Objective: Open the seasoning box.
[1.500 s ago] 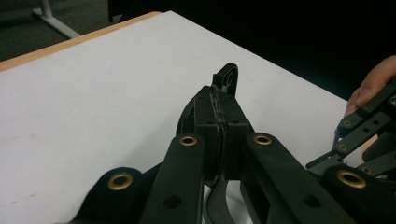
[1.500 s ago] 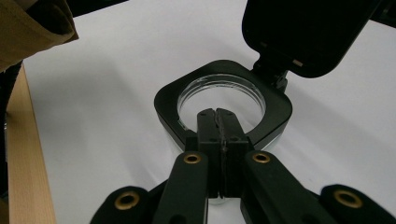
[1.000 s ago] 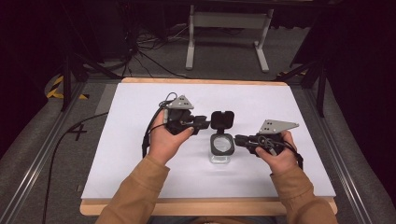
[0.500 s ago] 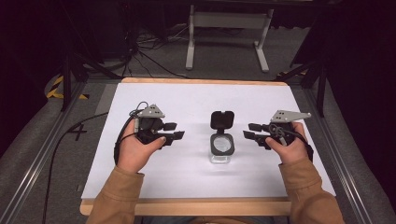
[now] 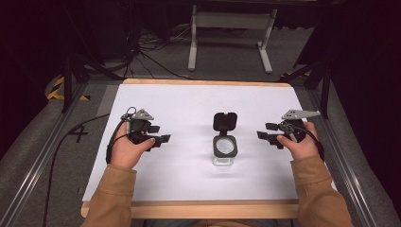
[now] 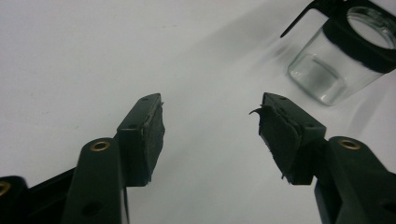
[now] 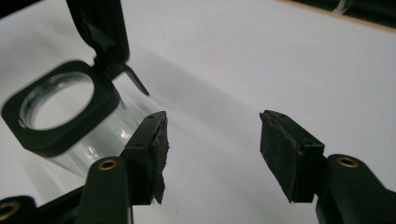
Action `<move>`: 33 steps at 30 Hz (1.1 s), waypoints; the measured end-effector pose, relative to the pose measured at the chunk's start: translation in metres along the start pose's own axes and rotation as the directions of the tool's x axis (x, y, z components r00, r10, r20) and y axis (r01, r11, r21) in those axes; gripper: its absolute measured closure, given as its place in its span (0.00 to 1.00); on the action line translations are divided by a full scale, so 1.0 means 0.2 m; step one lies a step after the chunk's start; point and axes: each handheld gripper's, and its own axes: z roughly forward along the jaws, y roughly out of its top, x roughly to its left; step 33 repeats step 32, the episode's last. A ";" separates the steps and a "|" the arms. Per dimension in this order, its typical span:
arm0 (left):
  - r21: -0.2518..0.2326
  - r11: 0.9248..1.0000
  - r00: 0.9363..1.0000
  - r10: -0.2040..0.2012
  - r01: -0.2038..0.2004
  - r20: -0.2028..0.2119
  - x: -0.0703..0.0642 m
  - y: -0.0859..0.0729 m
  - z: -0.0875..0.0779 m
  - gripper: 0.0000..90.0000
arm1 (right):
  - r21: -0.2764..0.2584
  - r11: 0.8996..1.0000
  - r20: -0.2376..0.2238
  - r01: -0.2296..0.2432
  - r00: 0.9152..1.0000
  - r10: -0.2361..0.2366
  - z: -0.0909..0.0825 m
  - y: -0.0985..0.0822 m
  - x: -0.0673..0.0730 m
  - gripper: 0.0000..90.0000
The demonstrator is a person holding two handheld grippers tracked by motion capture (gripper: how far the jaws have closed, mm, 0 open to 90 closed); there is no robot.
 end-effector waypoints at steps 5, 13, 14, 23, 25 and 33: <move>0.047 0.999 1.000 -0.010 0.010 0.003 0.05 -0.04 0.05 0.41 | 0.057 0.998 0.022 -0.006 1.000 0.005 0.06 -0.04 -0.04 0.45; 0.110 0.993 1.000 -0.031 0.032 -0.003 0.12 -0.10 0.13 0.37 | 0.131 0.990 0.060 -0.056 0.997 0.049 0.16 -0.14 -0.13 0.41; 0.122 0.992 0.999 -0.043 0.041 0.012 0.13 -0.11 0.15 0.37 | 0.142 0.988 0.062 -0.055 0.997 0.047 0.16 -0.15 -0.13 0.40; 0.162 0.987 1.000 -0.021 0.018 0.020 0.14 -0.13 0.19 0.36 | 0.200 0.979 0.073 -0.042 0.997 0.028 0.23 -0.20 -0.15 0.40; 0.168 0.986 0.999 -0.024 0.019 0.027 0.13 -0.13 0.20 0.35 | 0.208 0.977 0.074 -0.042 0.997 0.027 0.24 -0.21 -0.15 0.40; 0.165 0.986 0.999 -0.015 0.009 0.036 0.12 -0.11 0.19 0.34 | 0.193 0.981 0.065 -0.025 0.998 0.013 0.24 -0.20 -0.12 0.40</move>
